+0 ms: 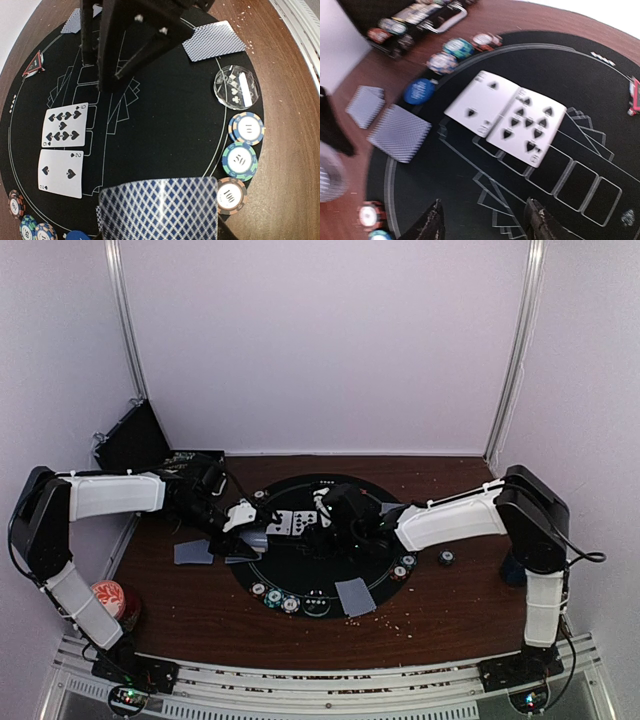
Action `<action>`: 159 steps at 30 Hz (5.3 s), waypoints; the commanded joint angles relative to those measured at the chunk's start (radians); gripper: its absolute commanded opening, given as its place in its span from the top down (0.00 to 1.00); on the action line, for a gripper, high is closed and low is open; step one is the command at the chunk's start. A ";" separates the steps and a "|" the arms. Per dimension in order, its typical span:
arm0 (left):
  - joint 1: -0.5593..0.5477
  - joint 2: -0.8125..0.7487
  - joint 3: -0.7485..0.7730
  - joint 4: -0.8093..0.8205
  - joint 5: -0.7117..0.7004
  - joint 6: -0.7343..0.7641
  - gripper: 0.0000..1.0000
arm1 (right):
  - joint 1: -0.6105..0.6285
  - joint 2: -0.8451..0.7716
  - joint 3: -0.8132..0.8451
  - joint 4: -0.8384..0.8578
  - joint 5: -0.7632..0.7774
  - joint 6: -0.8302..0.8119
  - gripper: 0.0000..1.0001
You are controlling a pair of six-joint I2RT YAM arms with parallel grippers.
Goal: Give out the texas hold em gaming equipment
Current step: Adjust the poker card in the community card area, then pick up the poker card from the face-down deck piles, then flop the poker card in the community card area.
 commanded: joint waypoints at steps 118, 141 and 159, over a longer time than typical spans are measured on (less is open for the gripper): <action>-0.024 0.020 0.003 -0.010 0.037 0.052 0.58 | -0.019 0.093 0.165 -0.345 0.654 0.109 1.00; -0.025 0.016 0.001 -0.010 0.036 0.053 0.58 | 0.033 0.293 0.331 -0.248 0.510 -0.019 1.00; -0.024 0.017 0.003 -0.010 0.035 0.053 0.58 | 0.033 0.335 0.362 -0.272 0.481 -0.048 0.79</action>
